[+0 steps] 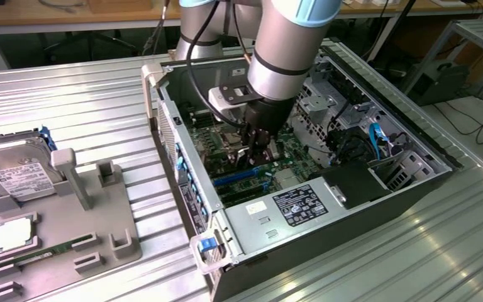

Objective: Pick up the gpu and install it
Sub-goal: 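Insert the gpu into the slot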

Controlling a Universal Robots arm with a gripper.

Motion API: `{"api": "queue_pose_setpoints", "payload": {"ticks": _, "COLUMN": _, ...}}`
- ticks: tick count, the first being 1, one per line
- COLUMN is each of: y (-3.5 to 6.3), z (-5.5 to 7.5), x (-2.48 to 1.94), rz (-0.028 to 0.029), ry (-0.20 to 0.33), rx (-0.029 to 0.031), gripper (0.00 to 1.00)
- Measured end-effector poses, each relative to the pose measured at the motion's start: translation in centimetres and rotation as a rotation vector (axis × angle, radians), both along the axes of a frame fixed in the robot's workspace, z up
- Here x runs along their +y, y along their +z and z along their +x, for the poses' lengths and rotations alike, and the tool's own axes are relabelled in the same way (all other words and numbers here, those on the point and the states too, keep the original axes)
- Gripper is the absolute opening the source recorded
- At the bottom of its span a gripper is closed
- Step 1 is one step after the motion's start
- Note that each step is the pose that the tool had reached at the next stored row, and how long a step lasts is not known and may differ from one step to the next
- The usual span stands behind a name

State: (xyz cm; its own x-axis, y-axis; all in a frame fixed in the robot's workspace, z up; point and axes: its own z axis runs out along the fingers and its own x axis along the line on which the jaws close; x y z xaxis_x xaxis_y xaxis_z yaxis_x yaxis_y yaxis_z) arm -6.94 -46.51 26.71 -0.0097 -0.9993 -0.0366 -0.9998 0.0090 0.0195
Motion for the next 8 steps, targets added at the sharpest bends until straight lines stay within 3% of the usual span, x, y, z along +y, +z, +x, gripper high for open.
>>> {"api": "queue_pose_setpoints", "payload": {"ticks": 8, "y": -1.12, "z": -0.1, "x": 0.01, "rz": 0.0001, "ry": 0.0, "rx": 0.0002, "gripper": 0.28}}
